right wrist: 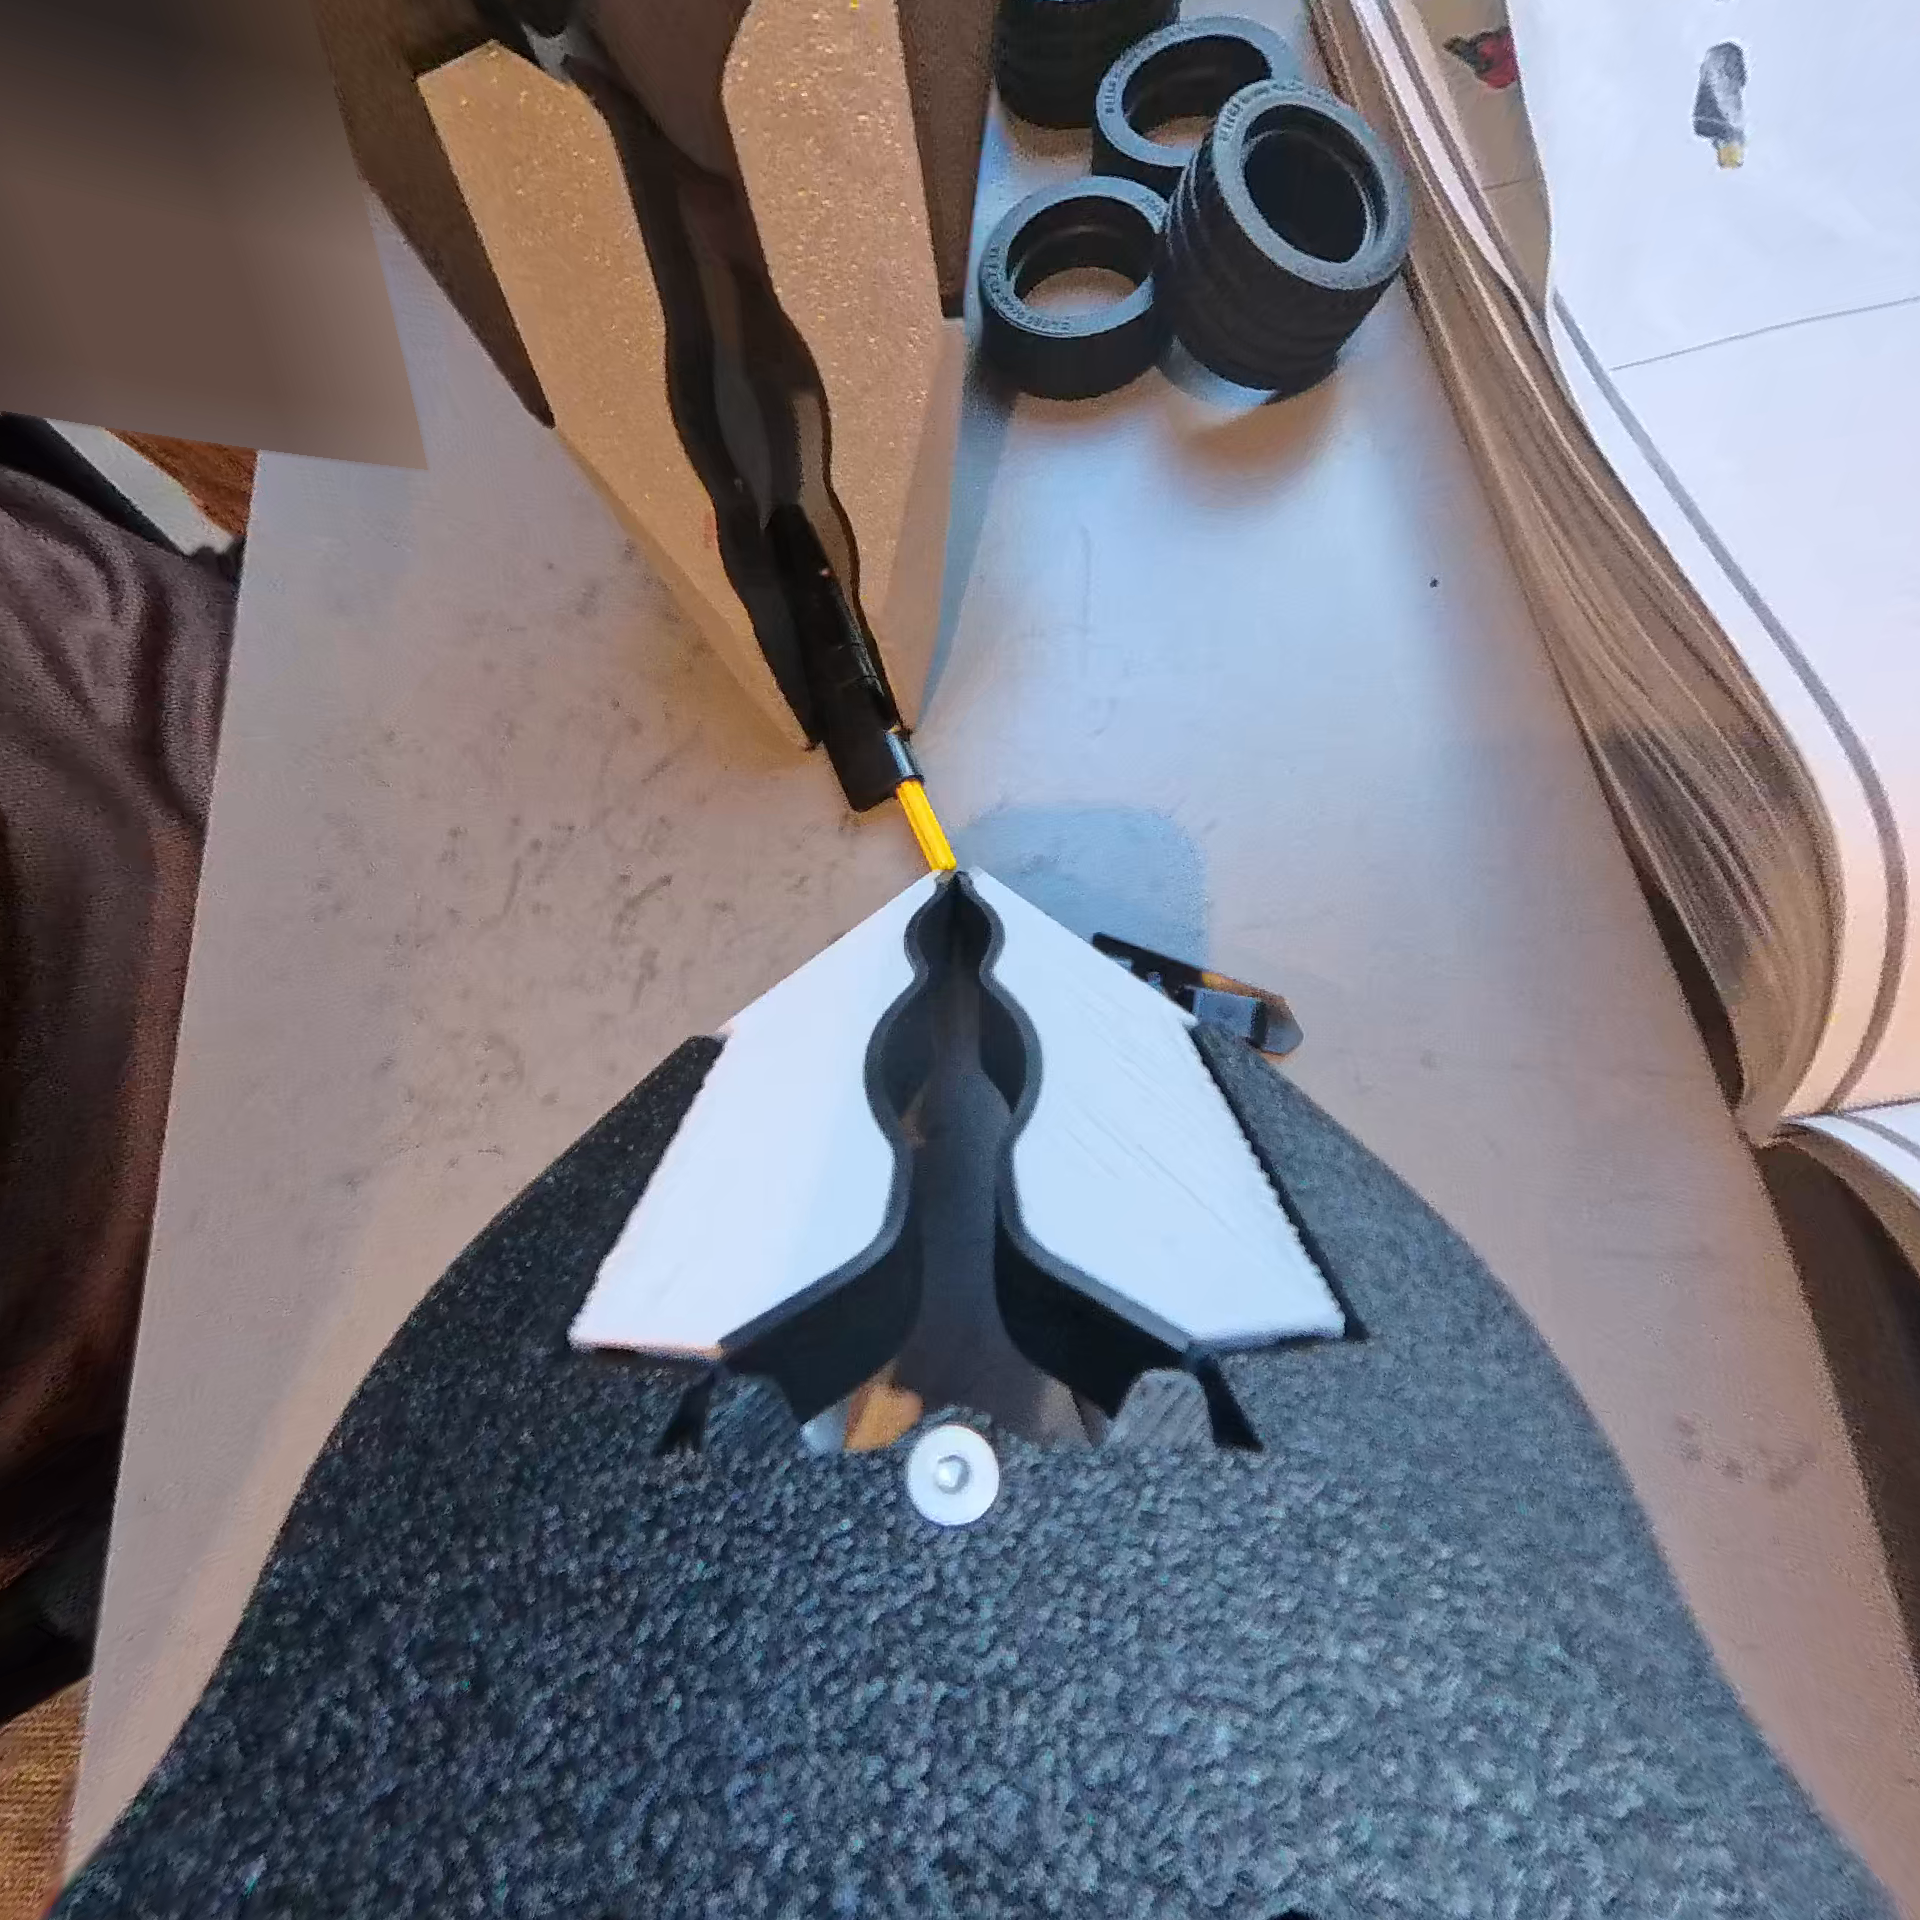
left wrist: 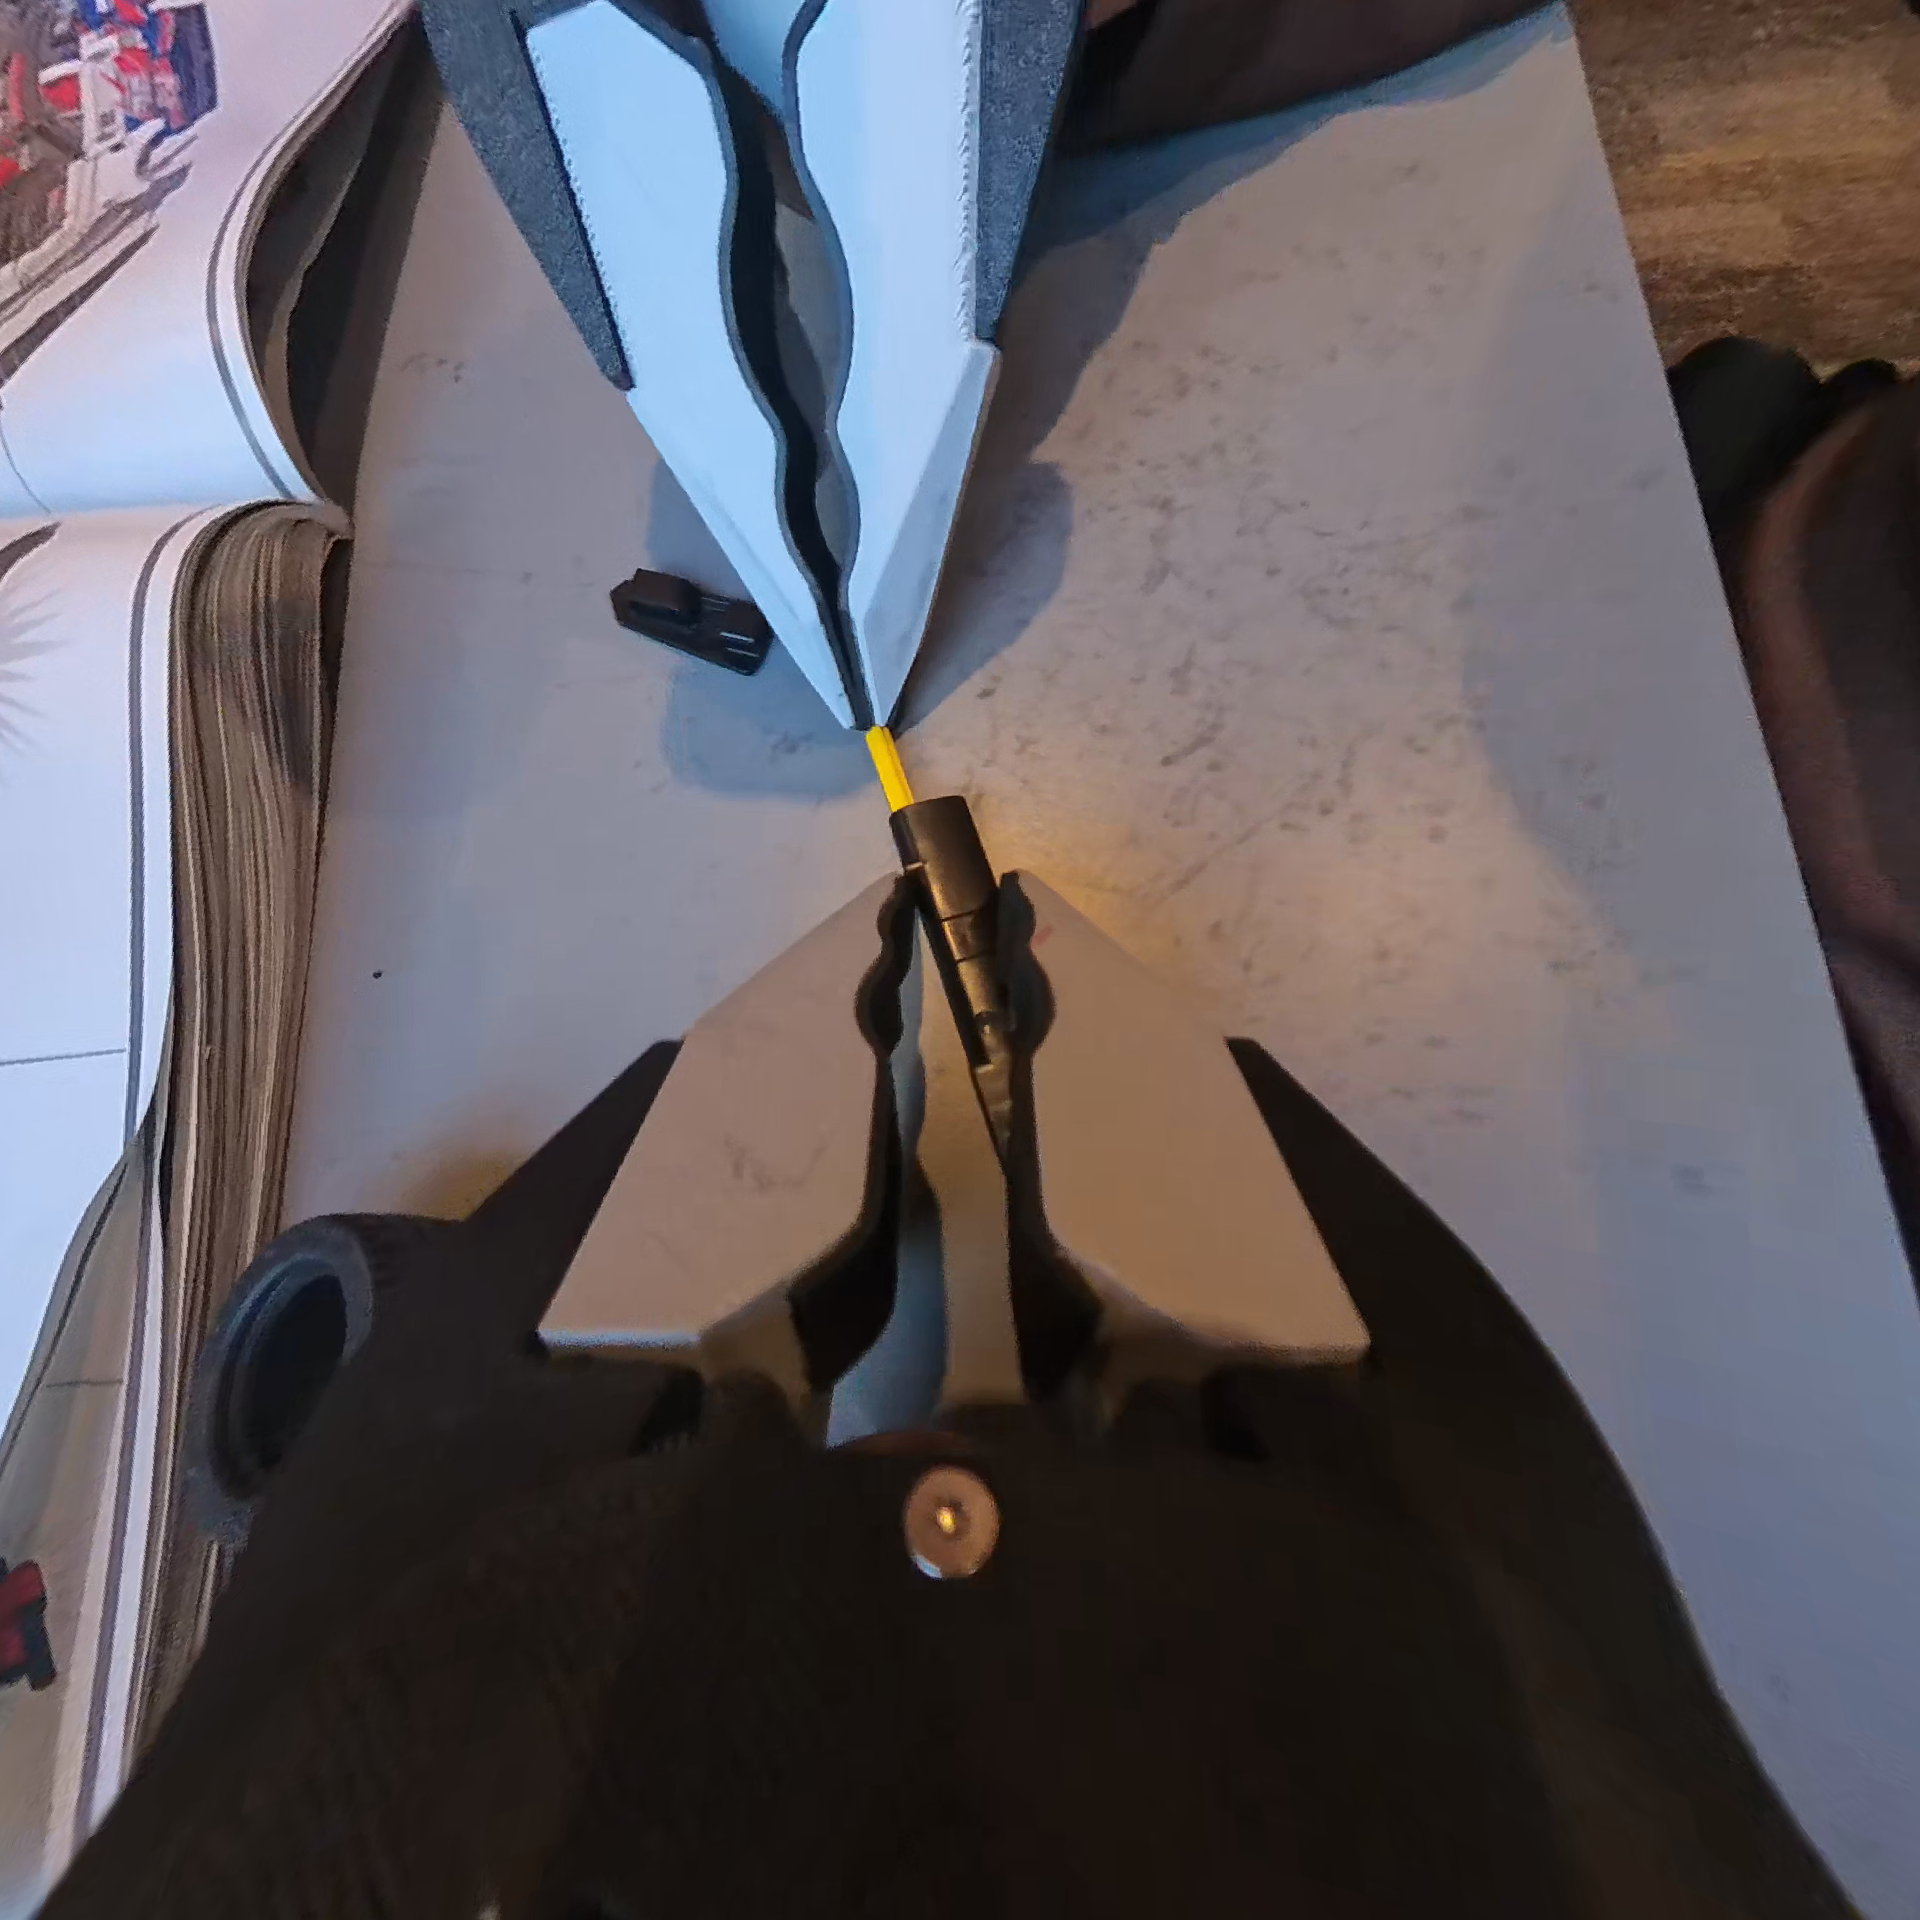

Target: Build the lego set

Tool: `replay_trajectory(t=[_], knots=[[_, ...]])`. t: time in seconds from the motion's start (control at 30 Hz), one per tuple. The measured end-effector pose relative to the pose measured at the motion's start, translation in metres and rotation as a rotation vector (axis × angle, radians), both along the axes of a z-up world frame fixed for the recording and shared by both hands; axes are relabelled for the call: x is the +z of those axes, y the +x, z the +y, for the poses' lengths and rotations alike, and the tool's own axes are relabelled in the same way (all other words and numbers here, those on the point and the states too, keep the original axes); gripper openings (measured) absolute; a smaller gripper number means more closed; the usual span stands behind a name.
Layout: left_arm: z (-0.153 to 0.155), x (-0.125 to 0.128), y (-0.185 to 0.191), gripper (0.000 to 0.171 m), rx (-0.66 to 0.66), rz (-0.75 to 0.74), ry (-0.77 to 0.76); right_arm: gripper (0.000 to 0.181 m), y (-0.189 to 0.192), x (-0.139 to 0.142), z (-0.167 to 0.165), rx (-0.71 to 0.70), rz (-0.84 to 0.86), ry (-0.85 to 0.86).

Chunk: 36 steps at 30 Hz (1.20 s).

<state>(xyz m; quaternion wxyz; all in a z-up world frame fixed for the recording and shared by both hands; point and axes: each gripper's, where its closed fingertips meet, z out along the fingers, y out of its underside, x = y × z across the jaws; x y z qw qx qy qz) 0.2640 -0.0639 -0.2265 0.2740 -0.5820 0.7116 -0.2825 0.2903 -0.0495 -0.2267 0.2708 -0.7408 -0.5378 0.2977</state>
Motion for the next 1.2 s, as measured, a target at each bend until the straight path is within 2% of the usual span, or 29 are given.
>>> replay_trajectory(t=[0.3, 0.67, 1.0, 1.2], knots=[[0.0034, 0.0002, -0.0004, 0.013, 0.045, 0.006, -0.056, 0.000, 0.0004, 0.0001, 0.0011, -0.089, 0.012, -0.067], [0.0043, 0.0002, -0.0003, 0.013, 0.054, 0.009, -0.096, 0.000, 0.0009, 0.0003, 0.0003, -0.076, 0.037, -0.151], [0.0050, -0.0001, -0.0008, 0.013, 0.062, 0.007, -0.069, 0.000, 0.0014, -0.0004, 0.0003, 0.004, -0.018, 0.066], [0.0057, -0.0001, -0.0008, 0.013, 0.068, 0.011, -0.099, 0.000, 0.0015, -0.0009, -0.0001, 0.021, -0.028, 0.092]])
